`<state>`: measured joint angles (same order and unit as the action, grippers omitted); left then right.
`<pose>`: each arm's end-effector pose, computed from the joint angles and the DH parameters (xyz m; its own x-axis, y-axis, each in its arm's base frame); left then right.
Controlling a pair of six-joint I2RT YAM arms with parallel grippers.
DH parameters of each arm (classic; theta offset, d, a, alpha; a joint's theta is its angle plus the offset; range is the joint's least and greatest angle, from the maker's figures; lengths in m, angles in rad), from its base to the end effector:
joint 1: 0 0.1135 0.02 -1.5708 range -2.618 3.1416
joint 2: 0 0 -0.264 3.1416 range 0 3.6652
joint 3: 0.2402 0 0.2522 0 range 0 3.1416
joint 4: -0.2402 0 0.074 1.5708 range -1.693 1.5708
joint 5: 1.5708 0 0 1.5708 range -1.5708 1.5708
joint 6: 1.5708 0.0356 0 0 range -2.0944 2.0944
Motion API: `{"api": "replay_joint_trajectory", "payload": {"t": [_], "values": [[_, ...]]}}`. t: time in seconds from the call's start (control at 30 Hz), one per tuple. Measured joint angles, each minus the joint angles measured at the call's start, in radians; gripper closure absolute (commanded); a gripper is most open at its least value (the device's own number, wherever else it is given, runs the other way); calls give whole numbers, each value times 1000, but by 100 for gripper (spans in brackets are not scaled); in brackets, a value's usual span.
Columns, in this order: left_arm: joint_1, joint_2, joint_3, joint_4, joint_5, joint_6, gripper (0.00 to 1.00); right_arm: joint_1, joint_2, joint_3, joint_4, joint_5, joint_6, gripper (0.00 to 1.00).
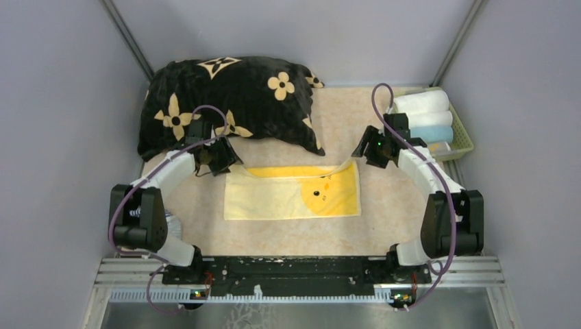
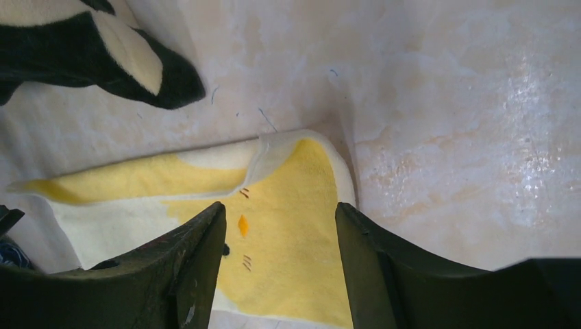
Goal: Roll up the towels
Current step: Fold the towel at the center of the board.
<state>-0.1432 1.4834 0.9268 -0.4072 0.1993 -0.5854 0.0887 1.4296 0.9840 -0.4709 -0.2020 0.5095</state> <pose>0.2947 -0.0496 0.2086 -0.8166 -0.4294 -0.3856 -0.2394 0.8600 -0.4507 0.2942 0.0333 0.2370 -0.7916 0.4093 -0.4537 0.2036 0.8767 0.4358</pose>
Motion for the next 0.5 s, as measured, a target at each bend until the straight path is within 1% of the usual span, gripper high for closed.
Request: {"api": "replay_joint_trajectory", "payload": {"t": [0.17, 0.5], "values": [[0, 92, 77, 8, -50, -2, 40, 0, 36, 7, 20, 27, 13, 41], [0, 185, 117, 8, -101, -7, 49, 16, 88, 15, 18, 71, 15, 42]]}}
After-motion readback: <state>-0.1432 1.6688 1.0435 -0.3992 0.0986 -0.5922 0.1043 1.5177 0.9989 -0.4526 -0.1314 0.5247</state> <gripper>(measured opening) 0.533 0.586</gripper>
